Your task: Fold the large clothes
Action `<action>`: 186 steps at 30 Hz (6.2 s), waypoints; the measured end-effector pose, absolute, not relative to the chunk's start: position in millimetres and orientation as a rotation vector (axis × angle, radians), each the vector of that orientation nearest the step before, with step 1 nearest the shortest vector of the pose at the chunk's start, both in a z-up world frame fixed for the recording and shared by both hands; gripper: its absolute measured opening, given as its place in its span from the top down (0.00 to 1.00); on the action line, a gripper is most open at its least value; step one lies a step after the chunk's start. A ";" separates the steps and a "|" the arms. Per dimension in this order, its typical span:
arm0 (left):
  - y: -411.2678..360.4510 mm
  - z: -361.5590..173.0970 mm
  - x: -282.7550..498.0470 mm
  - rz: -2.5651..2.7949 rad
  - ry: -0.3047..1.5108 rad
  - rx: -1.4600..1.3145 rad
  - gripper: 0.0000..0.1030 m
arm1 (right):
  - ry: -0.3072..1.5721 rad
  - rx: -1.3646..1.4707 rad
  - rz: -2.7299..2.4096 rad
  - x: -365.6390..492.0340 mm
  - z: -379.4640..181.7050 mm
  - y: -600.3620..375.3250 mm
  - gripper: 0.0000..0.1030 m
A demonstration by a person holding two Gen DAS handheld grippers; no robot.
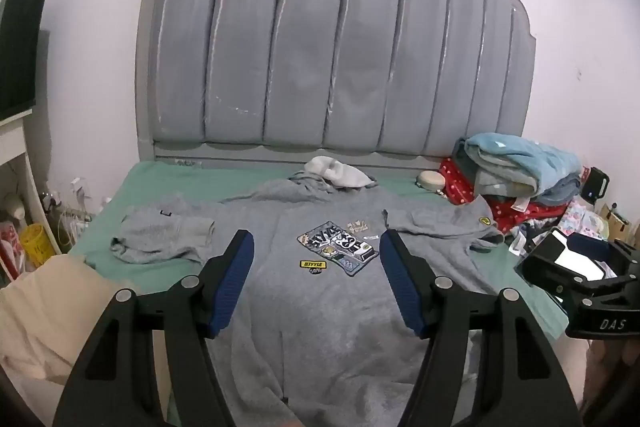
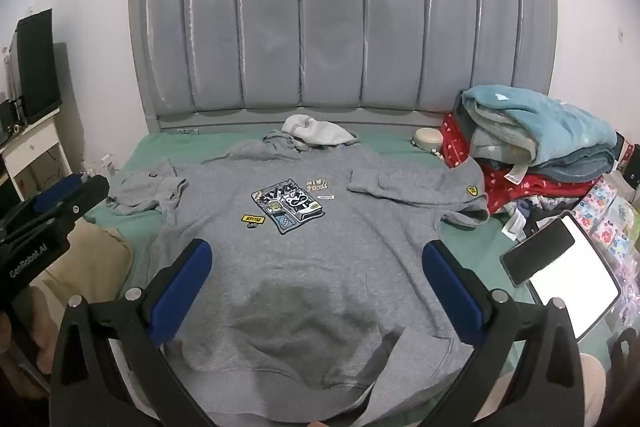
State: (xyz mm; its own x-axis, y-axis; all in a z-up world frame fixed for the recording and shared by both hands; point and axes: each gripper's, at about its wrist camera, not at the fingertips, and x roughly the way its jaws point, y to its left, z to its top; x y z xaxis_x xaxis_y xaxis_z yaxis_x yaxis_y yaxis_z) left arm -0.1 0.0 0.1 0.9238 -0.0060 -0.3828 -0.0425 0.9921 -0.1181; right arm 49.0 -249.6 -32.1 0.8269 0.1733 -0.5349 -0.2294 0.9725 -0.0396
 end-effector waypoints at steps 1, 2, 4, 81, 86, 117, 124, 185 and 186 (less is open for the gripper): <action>-0.3 0.3 -0.2 0.016 0.391 -0.122 0.33 | 0.556 -0.102 0.215 48.9 -32.1 -249.6 0.00; -0.3 0.4 0.2 0.019 0.396 -0.123 0.33 | 0.555 -0.103 0.215 48.9 -32.1 -249.3 0.00; -0.1 0.1 1.3 0.024 0.406 -0.132 0.33 | 0.557 -0.099 0.217 48.9 -32.1 -249.5 0.00; 16.9 0.9 -5.0 0.128 0.382 -0.132 0.33 | 0.552 -0.098 0.218 49.8 -31.2 -247.4 0.00; 16.3 1.0 -3.9 0.130 0.384 -0.131 0.33 | 0.553 -0.099 0.216 46.5 -33.8 -245.1 0.00; 15.7 -9.0 11.6 0.114 0.464 -0.123 0.33 | 0.596 -0.082 0.205 71.8 -52.4 -259.8 0.00; 8.9 -20.9 39.8 0.132 0.537 -0.113 0.33 | 0.625 -0.075 0.200 91.0 -65.8 -265.6 0.00; 47.2 -139.4 289.8 0.191 0.844 -0.148 0.33 | 0.812 -0.342 0.286 407.6 -199.5 -270.4 0.78; 48.7 -138.3 289.5 0.197 0.842 -0.149 0.33 | 0.803 -0.327 0.287 406.8 -195.6 -272.9 0.78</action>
State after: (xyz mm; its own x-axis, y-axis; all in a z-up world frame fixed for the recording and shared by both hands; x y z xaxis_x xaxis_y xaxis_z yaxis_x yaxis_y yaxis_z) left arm 289.5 48.7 -138.3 0.6497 0.1135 -0.7517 -0.2312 0.9715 -0.0531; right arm 406.8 -272.9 -195.6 0.6608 0.1262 -0.7399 -0.3711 0.9118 -0.1759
